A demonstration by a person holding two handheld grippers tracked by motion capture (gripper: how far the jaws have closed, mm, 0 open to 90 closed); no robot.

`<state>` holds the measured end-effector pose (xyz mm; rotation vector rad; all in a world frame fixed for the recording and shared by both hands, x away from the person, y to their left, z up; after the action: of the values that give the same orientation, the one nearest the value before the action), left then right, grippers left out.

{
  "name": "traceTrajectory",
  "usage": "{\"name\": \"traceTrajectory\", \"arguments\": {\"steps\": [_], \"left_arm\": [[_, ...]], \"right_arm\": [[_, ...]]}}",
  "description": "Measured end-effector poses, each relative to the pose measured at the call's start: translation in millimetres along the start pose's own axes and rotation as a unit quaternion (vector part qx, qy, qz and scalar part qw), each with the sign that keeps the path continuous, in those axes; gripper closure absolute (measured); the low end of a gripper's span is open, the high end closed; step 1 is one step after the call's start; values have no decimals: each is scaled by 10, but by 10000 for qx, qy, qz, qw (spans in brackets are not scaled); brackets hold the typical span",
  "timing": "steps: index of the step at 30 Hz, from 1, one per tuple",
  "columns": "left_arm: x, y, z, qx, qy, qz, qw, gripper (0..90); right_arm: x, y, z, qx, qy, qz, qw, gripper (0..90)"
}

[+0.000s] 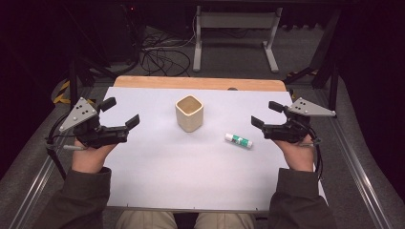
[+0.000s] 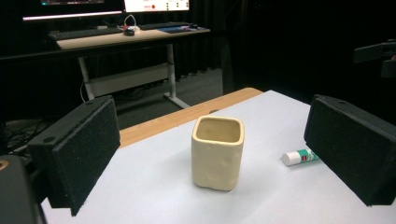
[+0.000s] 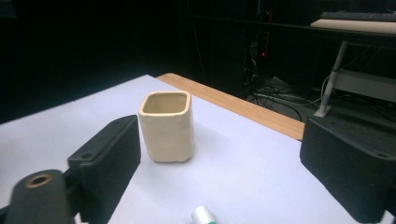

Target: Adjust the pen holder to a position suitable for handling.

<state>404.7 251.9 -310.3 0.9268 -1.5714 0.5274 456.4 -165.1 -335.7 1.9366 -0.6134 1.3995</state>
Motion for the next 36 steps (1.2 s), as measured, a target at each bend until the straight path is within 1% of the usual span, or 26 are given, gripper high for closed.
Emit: {"name": "traceTrajectory", "arguments": {"steps": [1, 4, 6, 8, 9, 10, 11, 15, 16, 18, 19, 21, 23, 24, 27, 28, 30, 32, 34, 35, 36], "left_arm": [[-4, -12, 3, 5, 19, 9, 10000, 42], [-7, -19, 4, 10, 33, 17, 10000, 42], [-5, -23, 6, 10, 38, 32, 10000, 43], [-6, -24, 8, 22, 39, 37, 10000, 43], [-9, -23, 8, 23, 36, 37, 10000, 43], [-12, -23, 9, 19, 38, 40, 10000, 43], [-17, -24, 9, 19, 42, 36, 10000, 43], [-39, -29, 8, -2, 44, 11, 10000, 44], [-43, -31, 7, 0, 55, 17, 10000, 44], [-54, -33, 6, 0, 58, -5, 10000, 46], [-58, -37, 9, -4, 61, -8, 10000, 46], [-60, -44, 22, -24, 38, -33, 10000, 47], [-61, -49, 33, -36, 43, -31, 10000, 48], [-61, -49, 33, -36, 43, -31, 10000, 48], [-67, -53, 39, -55, 32, -47, 10000, 48], [-69, -52, 37, -51, 32, -53, 10000, 48], [-70, -51, 35, -49, 47, -41, 10000, 49], [-71, -47, 34, -46, 51, -39, 10000, 49], [-71, -44, 35, -47, 55, -33, 10000, 50], [-72, -44, 35, -50, 54, -37, 10000, 50], [-74, -46, 37, -50, 68, -39, 10000, 50]], "right_arm": [[-2, -18, 5, -34, 4, -33, 10000, 147], [-21, -82, 8, -29, 16, -137, 9999, 158], [-32, -106, 12, -28, 54, -176, 9998, 166], [-78, -186, 29, -70, 150, -349, 9993, 186], [-78, -186, 29, -70, 150, -349, 9993, 186], [-102, -217, 40, -100, 145, -432, 9989, 186], [-151, -291, 67, -105, 171, -593, 9980, 186], [-248, -428, 99, -95, 143, -892, 9959, 187], [-271, -458, 105, -84, 163, -965, 9952, 194], [-326, -514, 126, -140, 273, -1122, 9932, 211], [-326, -514, 126, -140, 273, -1122, 9932, 211], [-406, -589, 143, -160, 287, -1320, 9907, 225], [-443, -627, 148, -150, 284, -1411, 9895, 238], [-443, -627, 148, -150, 284, -1411, 9895, 238], [-498, -682, 135, -113, 317, -1549, 9874, 279], [-533, -721, 127, -118, 363, -1648, 9856, 313], [-569, -756, 113, -126, 475, -1764, 9831, 345], [-603, -794, 100, -117, 516, -1844, 9814, 398], [-641, -836, 94, -68, 518, -1920, 9800, 407], [-641, -836, 94, -68, 518, -1920, 9800, 407], [-689, -882, 111, -63, 554, -2031, 9776, 407]]}}
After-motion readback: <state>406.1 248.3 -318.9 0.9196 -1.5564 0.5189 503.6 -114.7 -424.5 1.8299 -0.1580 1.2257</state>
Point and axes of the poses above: each handheld gripper's, and its own axes: y roughly backward along the jaws, x roughly out of its top, z roughly to its right, the point moved 7 cm from there along -y, roughly forward along the jaws, and after that the axes turned 12 degrees about -y, right-handed, at the moved point
